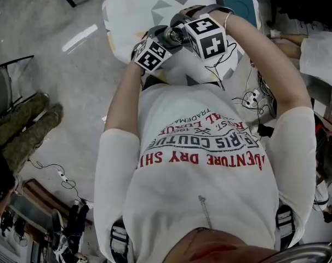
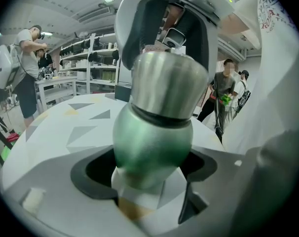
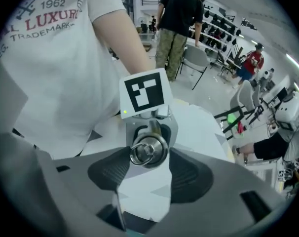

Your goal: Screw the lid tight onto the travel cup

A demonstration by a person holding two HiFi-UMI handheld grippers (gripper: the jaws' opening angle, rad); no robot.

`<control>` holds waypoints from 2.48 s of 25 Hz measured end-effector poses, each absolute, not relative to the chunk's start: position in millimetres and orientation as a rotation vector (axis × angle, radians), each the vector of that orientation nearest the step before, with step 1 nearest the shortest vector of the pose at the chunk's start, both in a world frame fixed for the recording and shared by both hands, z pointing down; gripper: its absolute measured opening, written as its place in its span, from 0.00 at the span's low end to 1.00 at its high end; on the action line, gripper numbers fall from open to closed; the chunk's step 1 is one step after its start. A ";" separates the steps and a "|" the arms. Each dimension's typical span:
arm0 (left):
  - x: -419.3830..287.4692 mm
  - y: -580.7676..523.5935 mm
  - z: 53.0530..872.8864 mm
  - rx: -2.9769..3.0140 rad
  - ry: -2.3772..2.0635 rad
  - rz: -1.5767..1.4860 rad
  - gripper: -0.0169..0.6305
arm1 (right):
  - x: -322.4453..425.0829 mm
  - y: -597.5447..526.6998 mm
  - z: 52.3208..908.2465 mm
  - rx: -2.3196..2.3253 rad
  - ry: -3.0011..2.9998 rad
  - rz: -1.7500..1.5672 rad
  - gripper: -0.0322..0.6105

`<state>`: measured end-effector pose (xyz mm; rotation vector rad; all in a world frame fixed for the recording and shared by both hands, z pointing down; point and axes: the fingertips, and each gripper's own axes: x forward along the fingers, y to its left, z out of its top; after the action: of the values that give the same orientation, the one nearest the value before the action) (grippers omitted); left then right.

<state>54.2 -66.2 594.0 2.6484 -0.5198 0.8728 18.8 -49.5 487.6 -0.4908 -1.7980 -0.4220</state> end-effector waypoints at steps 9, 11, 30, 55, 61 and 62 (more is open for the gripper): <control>52.4 -66.0 597.9 2.643 -0.504 0.877 0.64 | 14.3 -50.9 489.2 -0.361 -1.877 -0.260 0.43; 51.9 -64.0 598.8 2.637 -0.496 0.889 0.64 | 13.5 -50.1 489.4 -0.266 -1.893 -0.218 0.43; 52.4 -69.5 600.7 2.623 -0.480 0.877 0.64 | 17.4 -64.0 486.8 0.418 -2.043 0.175 0.45; -28.0 -77.9 450.8 2.706 -0.982 0.496 0.43 | 60.3 -109.6 375.1 1.161 -2.468 0.140 0.07; -48.5 -110.3 370.8 2.707 -1.292 0.226 0.12 | 66.5 -107.3 359.9 1.249 -2.537 0.217 0.07; -50.2 -113.3 360.3 2.711 -1.327 0.201 0.07 | 67.1 -106.4 357.5 1.247 -2.544 0.206 0.07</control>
<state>-50.2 -113.3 360.3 2.7106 -1.3273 0.2015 67.1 -106.4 357.5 1.2471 -2.5442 0.2062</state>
